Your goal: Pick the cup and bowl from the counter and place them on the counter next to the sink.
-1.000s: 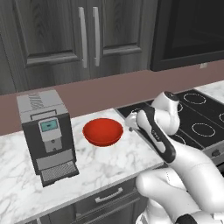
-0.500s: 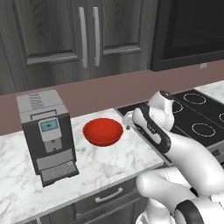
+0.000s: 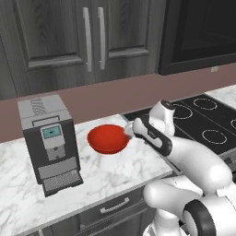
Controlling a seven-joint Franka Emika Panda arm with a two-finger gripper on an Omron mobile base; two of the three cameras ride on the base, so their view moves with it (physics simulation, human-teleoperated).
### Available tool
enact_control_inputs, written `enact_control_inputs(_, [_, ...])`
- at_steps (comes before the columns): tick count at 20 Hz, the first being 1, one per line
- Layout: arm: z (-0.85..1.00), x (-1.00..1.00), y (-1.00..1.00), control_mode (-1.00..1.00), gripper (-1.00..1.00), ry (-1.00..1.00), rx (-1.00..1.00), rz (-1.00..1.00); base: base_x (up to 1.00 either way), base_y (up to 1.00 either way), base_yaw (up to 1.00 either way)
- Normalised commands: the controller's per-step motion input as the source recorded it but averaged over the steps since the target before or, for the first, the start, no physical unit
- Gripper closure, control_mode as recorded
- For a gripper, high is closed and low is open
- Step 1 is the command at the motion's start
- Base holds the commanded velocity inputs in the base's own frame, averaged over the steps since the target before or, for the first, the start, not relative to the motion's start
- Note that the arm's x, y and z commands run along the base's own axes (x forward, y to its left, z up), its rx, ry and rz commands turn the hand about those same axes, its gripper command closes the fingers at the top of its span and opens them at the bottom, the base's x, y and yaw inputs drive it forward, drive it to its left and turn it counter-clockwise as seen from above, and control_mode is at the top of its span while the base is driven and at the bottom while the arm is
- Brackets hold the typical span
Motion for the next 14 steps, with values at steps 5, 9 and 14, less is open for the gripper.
enact_control_inputs(5, [-0.08,0.28,0.09,-1.0,-1.0,0.0,0.0,0.0,0.0,0.0,0.0])
enact_control_inputs(9, [0.0,0.33,0.06,-1.0,-1.0,0.0,0.0,0.0,0.0,0.0,0.0])
enact_control_inputs(14, [-0.02,0.28,0.05,-1.0,-1.0,0.0,0.0,0.0,0.0,0.0,0.0])
